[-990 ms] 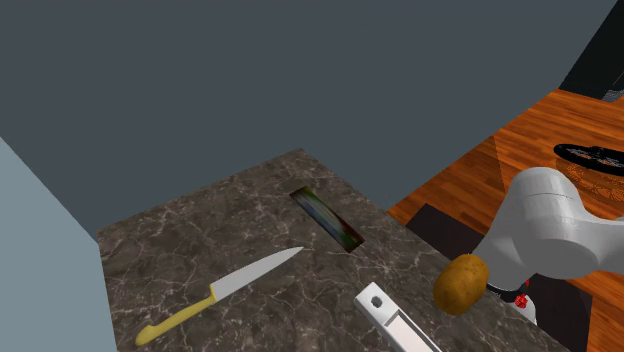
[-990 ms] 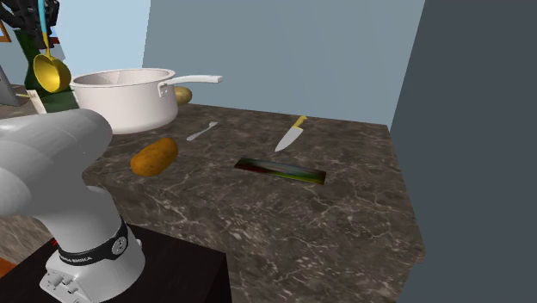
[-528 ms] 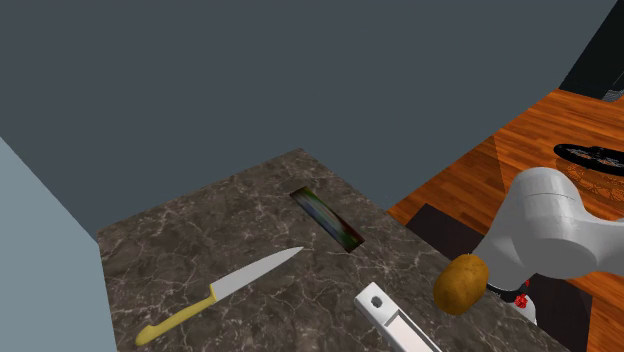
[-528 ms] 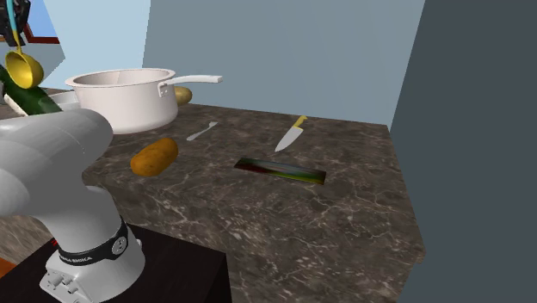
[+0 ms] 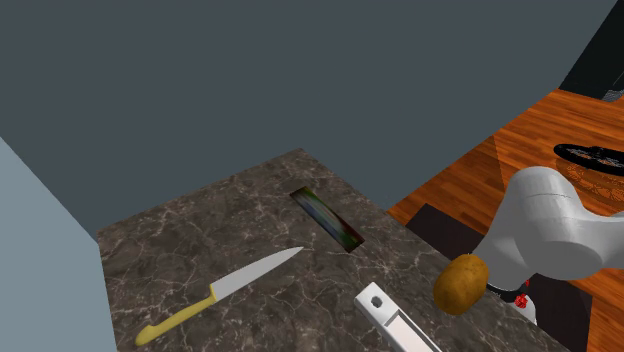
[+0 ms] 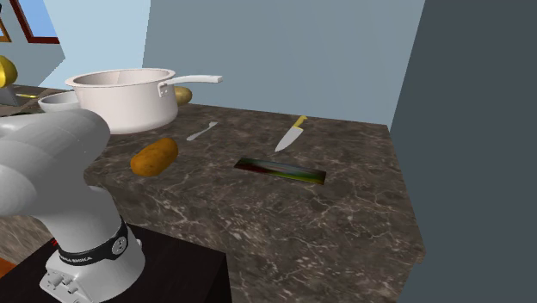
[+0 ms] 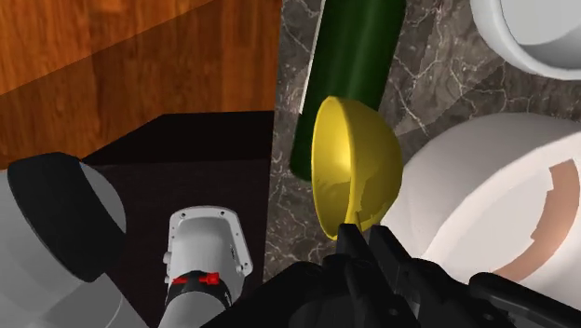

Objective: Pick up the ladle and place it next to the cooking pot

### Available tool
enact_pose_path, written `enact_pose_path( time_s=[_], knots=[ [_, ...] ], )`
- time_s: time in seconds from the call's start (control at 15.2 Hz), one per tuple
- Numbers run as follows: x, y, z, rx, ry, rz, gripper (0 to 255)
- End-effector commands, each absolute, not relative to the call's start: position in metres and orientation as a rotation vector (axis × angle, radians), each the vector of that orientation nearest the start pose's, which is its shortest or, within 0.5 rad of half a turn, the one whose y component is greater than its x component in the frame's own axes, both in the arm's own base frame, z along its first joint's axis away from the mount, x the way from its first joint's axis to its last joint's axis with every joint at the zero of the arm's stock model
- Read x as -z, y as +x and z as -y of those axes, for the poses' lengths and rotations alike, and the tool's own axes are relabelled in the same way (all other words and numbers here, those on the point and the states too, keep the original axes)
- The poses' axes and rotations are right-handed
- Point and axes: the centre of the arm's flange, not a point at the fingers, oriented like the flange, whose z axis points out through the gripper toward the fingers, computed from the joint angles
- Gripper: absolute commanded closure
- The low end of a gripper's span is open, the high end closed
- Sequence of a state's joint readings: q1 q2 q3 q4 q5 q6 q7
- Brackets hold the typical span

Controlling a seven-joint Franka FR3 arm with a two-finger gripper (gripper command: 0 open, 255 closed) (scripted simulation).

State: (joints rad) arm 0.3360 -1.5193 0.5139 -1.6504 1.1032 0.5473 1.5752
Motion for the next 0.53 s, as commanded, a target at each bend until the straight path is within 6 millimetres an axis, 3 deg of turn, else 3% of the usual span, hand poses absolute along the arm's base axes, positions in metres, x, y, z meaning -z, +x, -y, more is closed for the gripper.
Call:
enact_pose_path(
  time_s=[0.0, 0.07, 0.46],
  knots=[
    [-0.658, -0.409, -0.192, 0.177, -3.109, -0.176, 255],
    [-0.658, -0.427, -0.194, 0.177, -3.109, -0.176, 255],
    [-0.627, -0.427, -0.194, 0.177, -3.109, -0.176, 255]
  ],
)
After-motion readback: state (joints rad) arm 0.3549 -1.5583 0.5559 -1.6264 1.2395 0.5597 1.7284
